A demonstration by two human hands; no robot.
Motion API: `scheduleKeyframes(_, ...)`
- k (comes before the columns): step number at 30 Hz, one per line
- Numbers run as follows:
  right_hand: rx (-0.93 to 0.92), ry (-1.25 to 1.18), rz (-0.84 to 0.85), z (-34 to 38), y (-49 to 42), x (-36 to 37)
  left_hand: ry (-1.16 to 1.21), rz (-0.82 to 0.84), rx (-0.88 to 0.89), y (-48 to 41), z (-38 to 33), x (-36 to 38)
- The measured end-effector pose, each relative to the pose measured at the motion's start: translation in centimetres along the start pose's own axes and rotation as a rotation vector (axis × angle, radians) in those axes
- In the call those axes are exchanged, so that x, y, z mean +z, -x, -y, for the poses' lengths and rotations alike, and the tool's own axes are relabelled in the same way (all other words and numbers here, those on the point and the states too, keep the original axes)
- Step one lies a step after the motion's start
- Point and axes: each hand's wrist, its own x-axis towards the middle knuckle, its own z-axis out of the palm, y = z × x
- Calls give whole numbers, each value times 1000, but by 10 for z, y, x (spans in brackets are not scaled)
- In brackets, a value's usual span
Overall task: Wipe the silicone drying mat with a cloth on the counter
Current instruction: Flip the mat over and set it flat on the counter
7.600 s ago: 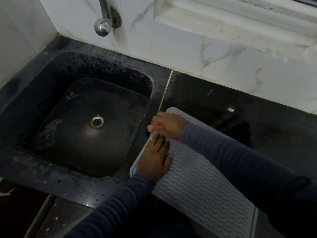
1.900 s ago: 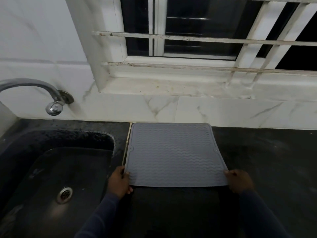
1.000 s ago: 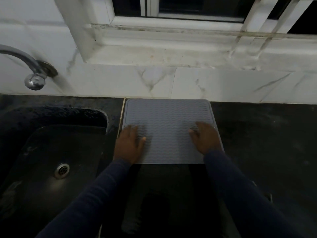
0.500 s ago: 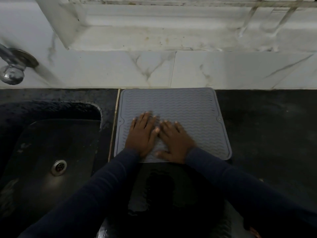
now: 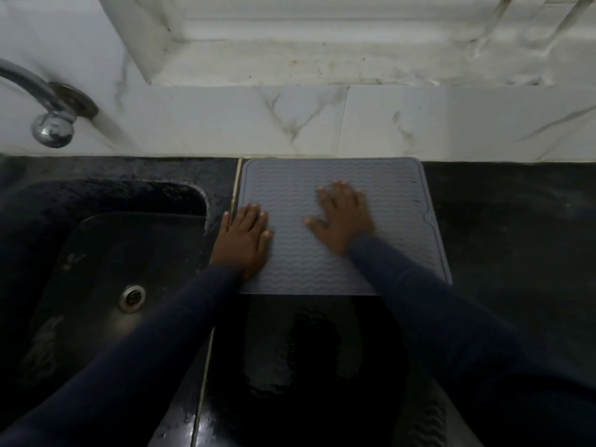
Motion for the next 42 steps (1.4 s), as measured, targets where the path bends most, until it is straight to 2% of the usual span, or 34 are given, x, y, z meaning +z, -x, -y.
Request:
scheduleKeyframes(2, -211, 38, 45, 48, 24, 17, 51, -55, -72, 7, 2, -6)
scheduleKeyframes(4, -471, 41, 87, 86, 64, 32, 122, -78, -53, 15, -8, -8)
scheduleKeyframes(6, -579, 20, 57, 88, 95, 43, 201, -41, 13, 26, -23, -6)
scheduleKeyframes(8, -399, -15, 13, 57, 115, 40, 192, 63, 4, 42, -35, 0)
scheduleKeyframes(11, 14, -72, 0, -14, 156, 26, 96, 53, -83, 62, -39, 9)
scheduleKeyframes(13, 62, -86, 79, -42, 194, 20, 119, 31, -127, 68, -54, 9)
scheduleKeyframes(15, 42, -151, 57, -54, 225, 14, 180, 11, -136, 69, -80, 4)
scheduleKeyframes(18, 195, -301, -215, -81, 272, -5, 252, -17, -42, 78, -136, -2)
scheduleKeyframes(20, 429, -291, -462, -101, 298, -16, 354, -12, 16, 86, -171, -2)
scheduleKeyframes(21, 584, -251, -526, -110, 315, -17, 401, 2, 79, 93, -191, 1)
scheduleKeyframes(23, 825, -201, -471, -118, 329, -17, 477, 6, 220, 106, -218, 7)
scheduleKeyframes(25, 886, -271, -315, -122, 334, -8, 500, 51, 304, 116, -239, 15)
scheduleKeyframes(28, 805, -408, -274, -129, 336, 2, 580, 104, 351, 133, -261, 22)
scheduleKeyframes(31, 668, -488, -358, -118, 332, -1, 803, 179, 184, 147, -268, 13)
scheduleKeyframes(34, 481, -916, -471, -78, 325, -14, 1198, 383, -122, 157, -261, -4)
scheduleKeyframes(37, 275, -1433, -482, -25, 313, -34, 1575, 458, -297, 172, -232, -32)
scheduleKeyframes(39, 196, -1718, -380, 15, 304, -46, 1642, 468, -364, 186, -196, -55)
scheduleKeyframes(42, 29, -2003, -147, 85, 288, -58, 1715, 404, -263, 215, -121, -85)
